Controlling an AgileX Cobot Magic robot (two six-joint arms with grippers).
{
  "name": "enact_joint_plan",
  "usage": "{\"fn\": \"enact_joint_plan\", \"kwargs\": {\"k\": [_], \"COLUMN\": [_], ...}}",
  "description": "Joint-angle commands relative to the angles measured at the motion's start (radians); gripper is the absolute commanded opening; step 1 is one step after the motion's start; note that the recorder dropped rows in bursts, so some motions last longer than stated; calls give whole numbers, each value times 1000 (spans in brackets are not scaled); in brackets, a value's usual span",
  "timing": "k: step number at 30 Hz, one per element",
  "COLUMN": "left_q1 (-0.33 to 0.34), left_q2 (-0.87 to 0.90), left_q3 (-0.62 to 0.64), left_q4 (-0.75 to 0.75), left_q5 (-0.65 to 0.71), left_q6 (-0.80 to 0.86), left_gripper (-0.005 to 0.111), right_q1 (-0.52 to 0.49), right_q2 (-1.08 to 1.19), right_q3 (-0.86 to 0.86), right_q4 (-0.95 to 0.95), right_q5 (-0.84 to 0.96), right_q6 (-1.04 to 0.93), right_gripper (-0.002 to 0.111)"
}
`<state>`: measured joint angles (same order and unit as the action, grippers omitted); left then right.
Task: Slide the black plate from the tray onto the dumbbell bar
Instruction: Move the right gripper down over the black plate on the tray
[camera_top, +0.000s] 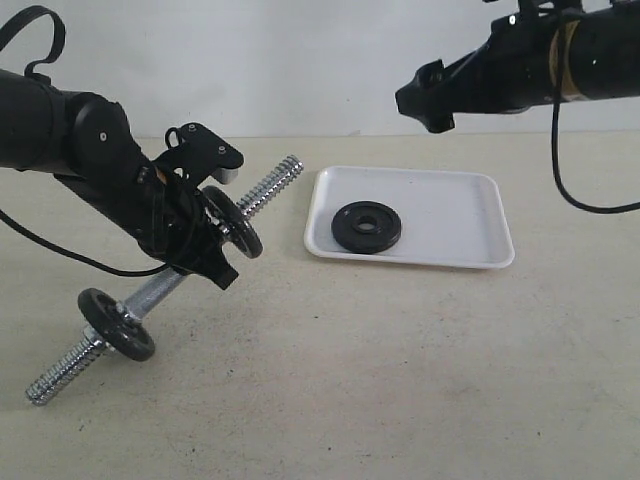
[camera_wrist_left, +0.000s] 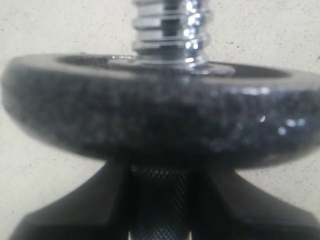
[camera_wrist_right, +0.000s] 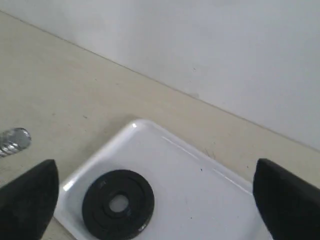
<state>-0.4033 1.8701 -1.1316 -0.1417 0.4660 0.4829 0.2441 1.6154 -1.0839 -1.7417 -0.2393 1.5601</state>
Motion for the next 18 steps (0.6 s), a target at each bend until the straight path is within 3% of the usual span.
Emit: {"fn": "enact_joint_plan", "kwargs": {"k": [1, 5, 10, 18], "left_q1": [2, 2, 2, 2], "left_q2": [-56, -56, -56, -56], "left_q3": [-27, -27, -27, -27], "left_q4": [-12, -12, -12, -12], "left_q5": [-65, -61, -61, -51], "left_q6": [-4, -4, -4, -4], "left_gripper": [4, 4, 4, 4], "right_q1": [0, 0, -2, -2], "right_q2": [54, 81, 67, -20], "right_q3": [-6, -6, -8, -130], "right_q4": [-3, -3, -3, -3], "right_q5": [-35, -134, -150, -86], "right_q6": [98, 195, 170, -432], "right_gripper": [101, 98, 98, 98]}}
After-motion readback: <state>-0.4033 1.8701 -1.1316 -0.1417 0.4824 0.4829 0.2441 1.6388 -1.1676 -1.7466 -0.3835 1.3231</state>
